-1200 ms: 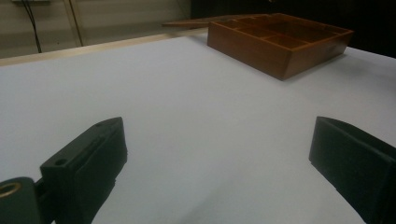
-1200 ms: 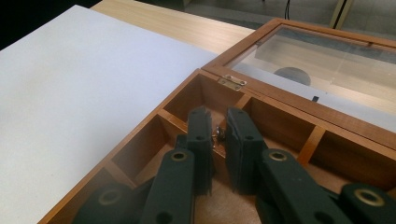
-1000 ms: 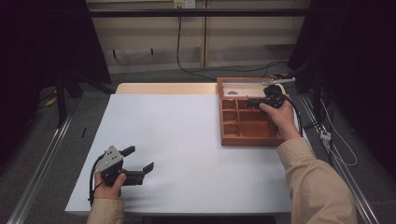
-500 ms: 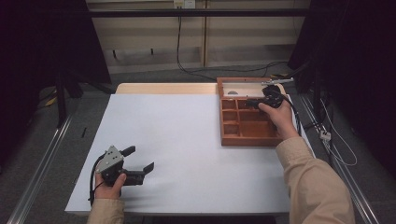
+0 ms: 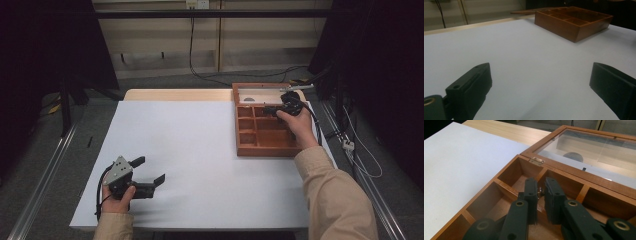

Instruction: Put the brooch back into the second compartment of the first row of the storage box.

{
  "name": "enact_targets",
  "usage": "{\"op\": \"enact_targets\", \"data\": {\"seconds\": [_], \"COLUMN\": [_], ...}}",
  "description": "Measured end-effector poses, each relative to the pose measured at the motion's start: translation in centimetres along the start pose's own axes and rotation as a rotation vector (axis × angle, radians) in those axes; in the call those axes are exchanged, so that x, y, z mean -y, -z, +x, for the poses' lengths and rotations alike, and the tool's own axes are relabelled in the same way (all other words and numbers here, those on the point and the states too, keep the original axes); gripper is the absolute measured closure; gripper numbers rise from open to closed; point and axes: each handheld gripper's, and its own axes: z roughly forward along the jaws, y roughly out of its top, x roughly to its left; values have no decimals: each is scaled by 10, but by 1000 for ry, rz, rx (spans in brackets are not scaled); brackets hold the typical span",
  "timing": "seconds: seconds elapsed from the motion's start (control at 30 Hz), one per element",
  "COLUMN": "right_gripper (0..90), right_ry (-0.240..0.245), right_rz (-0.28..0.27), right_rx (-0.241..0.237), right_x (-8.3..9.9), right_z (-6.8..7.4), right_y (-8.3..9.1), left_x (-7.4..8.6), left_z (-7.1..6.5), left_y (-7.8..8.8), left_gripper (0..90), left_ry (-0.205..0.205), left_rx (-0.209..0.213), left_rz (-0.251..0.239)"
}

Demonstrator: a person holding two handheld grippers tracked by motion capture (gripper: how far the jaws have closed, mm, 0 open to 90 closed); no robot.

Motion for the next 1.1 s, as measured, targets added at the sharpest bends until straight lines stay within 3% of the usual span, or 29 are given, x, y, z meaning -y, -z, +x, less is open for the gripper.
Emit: {"op": "enact_targets", "data": {"seconds": [0.57,1.1], "right_gripper": [808,807], "right_ry": [5,-11], "right_rz": [-1,2], "right_rx": [13,54], "right_x": [-5,-3], "right_z": [1,-5], "right_y": [-3,-9], "left_x": [0,0], "left_z": [0,0], "left_y": [0,0], "left_gripper": [39,39], "left_ry": [2,0], "left_rx": [-1,-1], "left_rz": [0,-1]}}
